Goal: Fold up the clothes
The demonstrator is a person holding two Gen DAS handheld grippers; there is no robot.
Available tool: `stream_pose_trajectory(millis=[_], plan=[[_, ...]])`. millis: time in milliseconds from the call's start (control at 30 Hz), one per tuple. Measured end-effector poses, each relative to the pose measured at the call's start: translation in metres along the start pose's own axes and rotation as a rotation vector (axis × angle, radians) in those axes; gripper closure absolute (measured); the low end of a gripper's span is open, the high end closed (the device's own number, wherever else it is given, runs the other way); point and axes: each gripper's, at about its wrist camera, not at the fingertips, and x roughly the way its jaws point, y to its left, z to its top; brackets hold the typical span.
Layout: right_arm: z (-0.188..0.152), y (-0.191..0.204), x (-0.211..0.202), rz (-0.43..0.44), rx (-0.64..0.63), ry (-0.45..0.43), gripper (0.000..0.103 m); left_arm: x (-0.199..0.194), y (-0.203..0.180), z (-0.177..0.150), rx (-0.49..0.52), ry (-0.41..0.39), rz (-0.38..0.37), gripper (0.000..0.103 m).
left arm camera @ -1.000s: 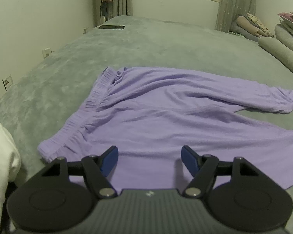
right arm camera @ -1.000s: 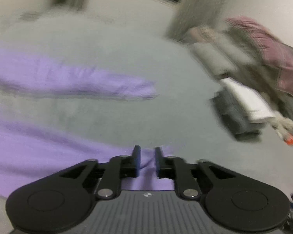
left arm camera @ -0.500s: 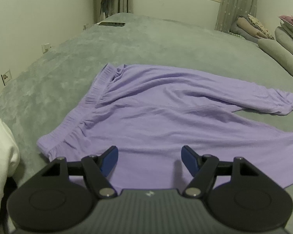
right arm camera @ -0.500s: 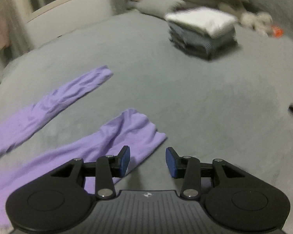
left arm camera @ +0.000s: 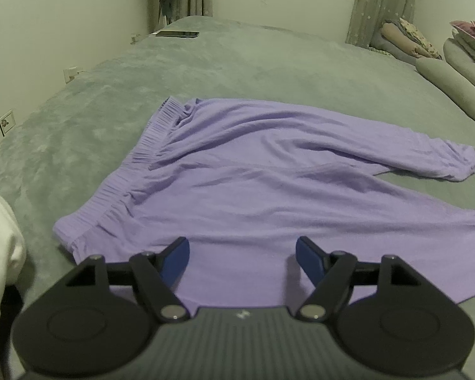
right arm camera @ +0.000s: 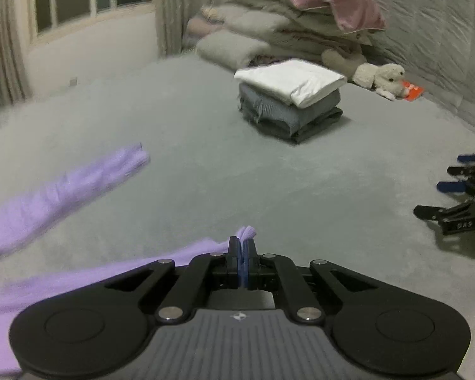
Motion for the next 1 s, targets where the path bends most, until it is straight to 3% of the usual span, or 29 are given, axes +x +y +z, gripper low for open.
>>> stream_pose_trajectory(millis=[133, 267, 433, 667, 733, 800, 833, 867, 1000], plan=[[-0.013, 0.005, 0.016, -0.043, -0.112, 0.071, 0.100, -0.001, 0.001, 0.001, -0.006, 0.005, -0.005, 0.030], [-0.012, 0.006, 0.005, -0.098, -0.133, 0.019, 0.100, -0.002, 0.002, 0.001, -0.012, 0.009, -0.014, 0.030], [-0.005, 0.009, -0.011, -0.096, -0.155, -0.026, 0.101, -0.003, 0.005, 0.002, -0.025, 0.017, -0.018, 0.030], [-0.018, 0.021, 0.008, -0.131, -0.307, 0.071, 0.101, -0.010, 0.029, 0.011, -0.119, 0.009, -0.036, 0.030], [-0.014, 0.025, 0.000, -0.164, -0.326, 0.000, 0.098, -0.012, 0.036, 0.014, -0.147, 0.005, -0.039, 0.030], [-0.010, 0.028, -0.011, -0.178, -0.333, -0.081, 0.087, -0.015, 0.051, 0.019, -0.187, -0.016, -0.021, 0.030], [-0.007, 0.030, -0.017, -0.160, -0.322, -0.118, 0.074, -0.016, 0.056, 0.021, -0.198, -0.025, -0.015, 0.033], [-0.005, 0.033, -0.021, -0.109, -0.317, -0.145, 0.069, -0.017, 0.062, 0.023, -0.208, -0.034, -0.007, 0.035], [-0.003, 0.057, -0.020, 0.141, -0.347, -0.172, 0.069, -0.018, 0.075, 0.027, -0.222, -0.065, 0.046, 0.038]])
